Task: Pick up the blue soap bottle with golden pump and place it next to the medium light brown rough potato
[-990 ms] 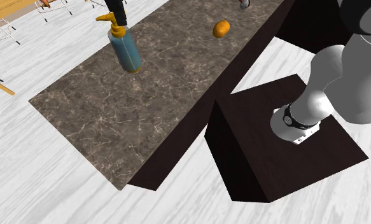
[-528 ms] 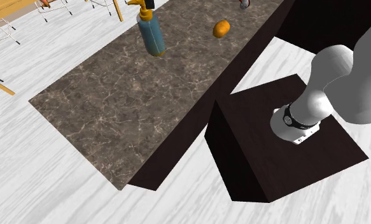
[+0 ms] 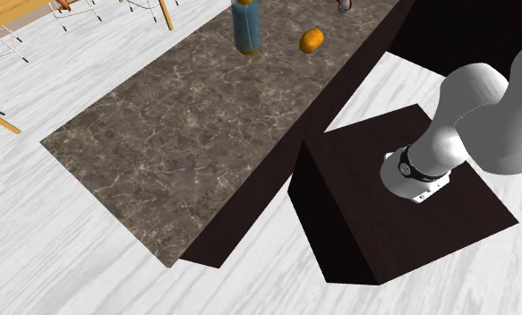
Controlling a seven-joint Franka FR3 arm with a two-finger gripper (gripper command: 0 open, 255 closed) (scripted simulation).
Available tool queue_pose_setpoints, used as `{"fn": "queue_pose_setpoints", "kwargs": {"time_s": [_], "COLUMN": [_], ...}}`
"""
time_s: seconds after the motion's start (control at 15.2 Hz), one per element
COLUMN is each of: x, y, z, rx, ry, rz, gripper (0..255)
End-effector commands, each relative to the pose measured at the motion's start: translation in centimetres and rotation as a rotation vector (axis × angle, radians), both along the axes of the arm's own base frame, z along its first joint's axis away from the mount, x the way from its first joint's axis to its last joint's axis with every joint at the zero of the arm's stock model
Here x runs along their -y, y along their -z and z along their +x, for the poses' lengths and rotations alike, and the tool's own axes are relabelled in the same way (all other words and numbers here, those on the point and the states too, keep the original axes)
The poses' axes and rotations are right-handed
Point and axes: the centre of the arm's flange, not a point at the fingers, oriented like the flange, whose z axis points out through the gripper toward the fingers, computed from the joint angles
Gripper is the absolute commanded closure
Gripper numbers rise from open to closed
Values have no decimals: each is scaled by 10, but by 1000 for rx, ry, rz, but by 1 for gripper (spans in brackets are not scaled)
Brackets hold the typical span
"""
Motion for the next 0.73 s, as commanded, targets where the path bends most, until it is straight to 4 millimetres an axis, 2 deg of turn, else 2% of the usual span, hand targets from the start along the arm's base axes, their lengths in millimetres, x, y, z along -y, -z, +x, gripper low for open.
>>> {"fn": "queue_pose_setpoints", "kwargs": {"time_s": [0.0, 0.66], "x": [14, 75], "y": [1, 0], "z": [-23, -140], "rx": [0, 0], "ry": [-1, -1], "rz": [0, 0], "gripper": [255, 255]}}
